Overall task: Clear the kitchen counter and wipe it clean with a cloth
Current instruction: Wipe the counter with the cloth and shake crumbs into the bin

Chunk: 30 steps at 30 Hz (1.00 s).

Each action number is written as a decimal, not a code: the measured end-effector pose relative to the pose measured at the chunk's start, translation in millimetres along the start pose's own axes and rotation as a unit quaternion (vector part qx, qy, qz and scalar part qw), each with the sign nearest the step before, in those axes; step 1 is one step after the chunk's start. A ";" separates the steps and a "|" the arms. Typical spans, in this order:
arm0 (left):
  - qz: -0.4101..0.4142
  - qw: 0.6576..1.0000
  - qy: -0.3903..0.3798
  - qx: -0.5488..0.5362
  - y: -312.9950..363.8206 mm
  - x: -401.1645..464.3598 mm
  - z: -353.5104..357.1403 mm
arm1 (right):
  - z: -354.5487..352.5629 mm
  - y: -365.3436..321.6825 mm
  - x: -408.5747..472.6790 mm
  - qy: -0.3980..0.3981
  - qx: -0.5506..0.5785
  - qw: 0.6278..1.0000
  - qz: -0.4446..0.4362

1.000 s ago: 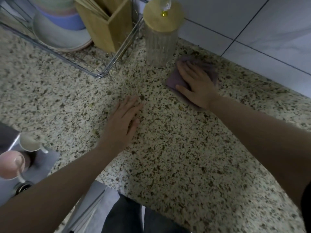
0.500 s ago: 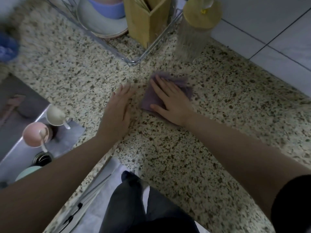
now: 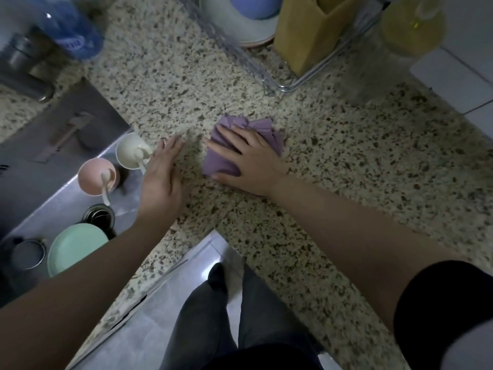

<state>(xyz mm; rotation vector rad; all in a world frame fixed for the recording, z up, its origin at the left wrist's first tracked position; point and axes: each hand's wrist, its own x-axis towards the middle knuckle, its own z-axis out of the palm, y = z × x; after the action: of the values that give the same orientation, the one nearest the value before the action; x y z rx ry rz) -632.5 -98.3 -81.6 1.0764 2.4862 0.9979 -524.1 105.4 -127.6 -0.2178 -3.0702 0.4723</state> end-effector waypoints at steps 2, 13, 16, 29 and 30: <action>-0.008 1.000 -0.004 -0.010 -4.6 -8.5 -7.6 | 1.8 -12.5 2.2 -0.003 -0.013 1.000 0.009; 0.057 0.997 -0.037 -0.025 -30.5 -42.8 -27.7 | 9.3 -74.7 -32.5 -0.005 0.037 0.999 0.013; 0.083 0.994 -0.061 -0.023 -32.1 -52.9 -22.8 | 11.0 -88.0 -60.0 0.031 0.054 0.998 0.021; 0.188 0.961 -0.194 -0.051 24.0 -104.1 34.7 | 28.0 -121.1 -206.4 0.174 0.019 0.970 0.166; 0.202 0.957 -0.202 -0.047 30.7 -109.6 42.4 | 27.8 -122.7 -220.1 0.181 0.016 0.966 0.182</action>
<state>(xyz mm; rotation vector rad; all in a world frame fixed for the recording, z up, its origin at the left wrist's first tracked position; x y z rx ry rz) -519.7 -141.2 -95.9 1.6132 1.9162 0.8716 -324.0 -50.0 -118.5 -0.7804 -2.6641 0.4328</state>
